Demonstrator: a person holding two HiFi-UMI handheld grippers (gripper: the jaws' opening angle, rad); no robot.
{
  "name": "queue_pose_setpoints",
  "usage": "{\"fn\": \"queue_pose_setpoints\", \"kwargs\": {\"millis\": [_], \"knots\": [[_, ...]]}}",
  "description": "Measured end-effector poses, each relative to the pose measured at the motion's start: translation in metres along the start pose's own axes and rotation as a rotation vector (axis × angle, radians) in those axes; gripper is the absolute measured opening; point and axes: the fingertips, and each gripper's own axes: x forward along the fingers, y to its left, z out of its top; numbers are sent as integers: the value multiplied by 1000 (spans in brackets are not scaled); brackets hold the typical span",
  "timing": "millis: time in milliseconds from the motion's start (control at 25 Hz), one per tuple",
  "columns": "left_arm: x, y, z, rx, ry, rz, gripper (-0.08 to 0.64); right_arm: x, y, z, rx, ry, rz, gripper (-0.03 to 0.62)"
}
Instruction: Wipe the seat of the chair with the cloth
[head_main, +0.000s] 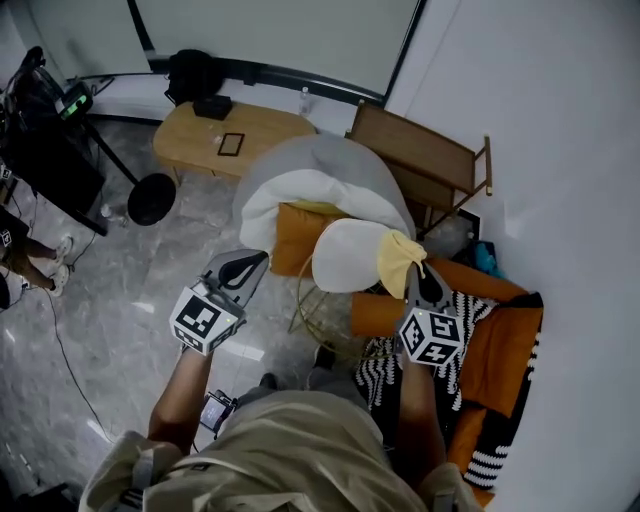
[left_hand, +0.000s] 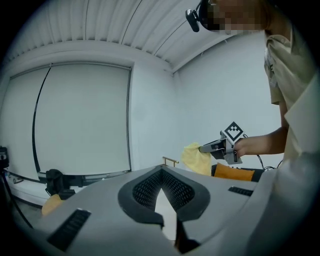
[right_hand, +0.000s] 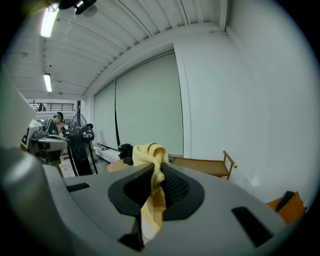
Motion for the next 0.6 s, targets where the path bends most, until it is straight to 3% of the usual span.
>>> {"fn": "queue_pose_setpoints", "kwargs": {"millis": [280,600], "knots": [[26,3,-31,-19,75,70,15,77,-41,-41,29,77,8,43],[69,5,-82,-88,168,122,17,177,-82,-119,-34,164,-28,44]]}}
